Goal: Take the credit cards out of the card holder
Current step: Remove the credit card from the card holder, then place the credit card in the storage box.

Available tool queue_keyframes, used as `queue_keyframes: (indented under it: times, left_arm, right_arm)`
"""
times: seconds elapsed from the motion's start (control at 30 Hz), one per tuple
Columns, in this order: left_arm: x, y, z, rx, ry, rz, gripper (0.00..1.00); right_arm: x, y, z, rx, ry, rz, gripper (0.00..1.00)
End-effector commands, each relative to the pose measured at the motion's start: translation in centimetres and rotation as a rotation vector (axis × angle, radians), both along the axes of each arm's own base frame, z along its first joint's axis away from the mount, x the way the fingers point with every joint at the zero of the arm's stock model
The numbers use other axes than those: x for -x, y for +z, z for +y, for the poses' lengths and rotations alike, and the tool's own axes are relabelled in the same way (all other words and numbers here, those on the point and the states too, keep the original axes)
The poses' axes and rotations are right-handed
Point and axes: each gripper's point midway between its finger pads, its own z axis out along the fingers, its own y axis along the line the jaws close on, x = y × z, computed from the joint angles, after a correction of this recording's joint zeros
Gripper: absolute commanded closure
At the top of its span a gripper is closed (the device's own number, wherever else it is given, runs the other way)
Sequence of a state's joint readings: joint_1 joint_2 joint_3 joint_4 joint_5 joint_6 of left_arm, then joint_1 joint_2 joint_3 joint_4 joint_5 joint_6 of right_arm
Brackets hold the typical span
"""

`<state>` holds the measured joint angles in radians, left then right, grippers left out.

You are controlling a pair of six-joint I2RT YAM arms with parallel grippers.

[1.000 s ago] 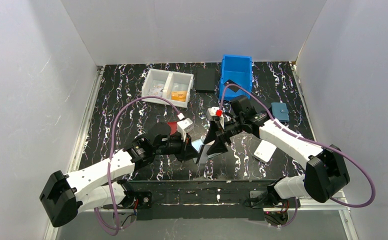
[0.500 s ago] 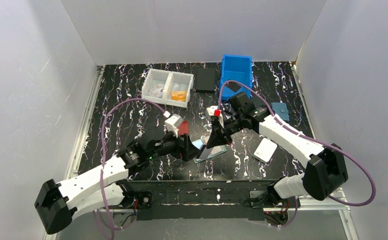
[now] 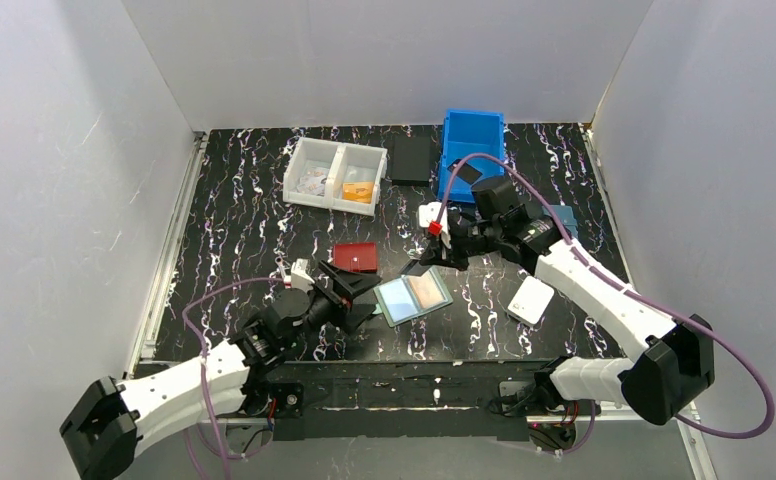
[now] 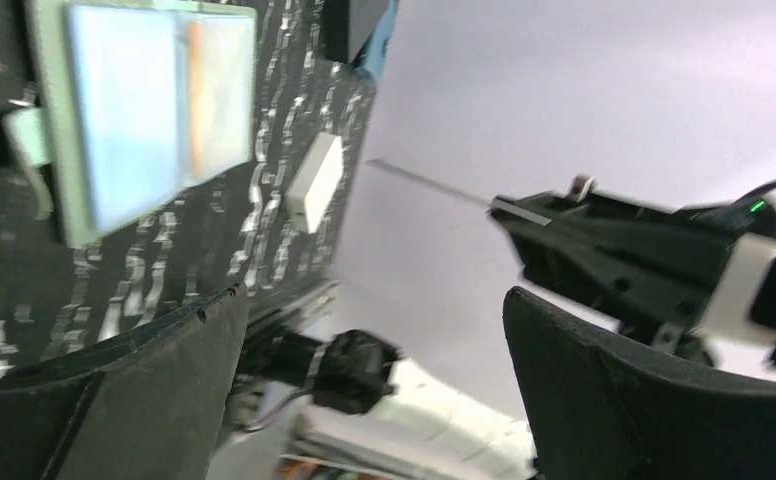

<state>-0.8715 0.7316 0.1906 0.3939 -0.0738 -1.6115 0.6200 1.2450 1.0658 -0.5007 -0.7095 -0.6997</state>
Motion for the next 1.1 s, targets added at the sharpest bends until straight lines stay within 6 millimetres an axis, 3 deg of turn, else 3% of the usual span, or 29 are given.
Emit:
queue_keyframes:
  times: [0.0, 0.17, 0.37, 0.53, 0.7, 0.9, 0.97, 1.0, 1.07]
  left_arm:
    - [-2.9, 3.9, -1.0, 0.266, 0.155, 0.190, 0.02]
    - [-4.5, 3.4, -3.4, 0.267, 0.172, 0.308, 0.06]
    - [-5.1, 3.1, -6.1, 0.253, 0.128, 0.375, 0.12]
    - [-5.2, 3.2, -6.3, 0.255, 0.131, 0.373, 0.46]
    - [-5.0, 3.1, -6.2, 0.253, 0.128, 0.373, 0.64]
    - [-4.9, 2.8, -5.6, 0.251, 0.140, 0.360, 0.98]
    - [-4.9, 2.8, -5.4, 0.252, 0.143, 0.352, 1.00]
    - [-4.9, 2.9, -5.2, 0.251, 0.146, 0.340, 1.00]
    - [-5.0, 2.9, -4.8, 0.236, 0.151, 0.301, 1.00]
  right_arm:
    - [-0.6, 0.2, 0.9, -0.023, 0.005, -0.085, 0.99]
    - [0.1, -0.5, 1.1, -0.026, 0.031, -0.090, 0.99]
    - [0.7, -1.3, 1.6, -0.008, 0.057, -0.109, 0.99]
    - [1.6, -1.8, 1.7, 0.001, 0.089, -0.108, 0.99]
    - [2.2, -2.2, 1.7, 0.007, 0.118, -0.108, 0.99]
    - [3.0, -2.4, 1.7, 0.010, 0.155, -0.100, 0.99]
    - [3.5, -2.6, 1.6, 0.014, 0.175, -0.085, 0.98]
    - [3.9, -2.8, 1.5, 0.016, 0.192, -0.075, 0.90]
    - [4.8, -2.9, 1.3, 0.016, 0.222, -0.042, 0.59]
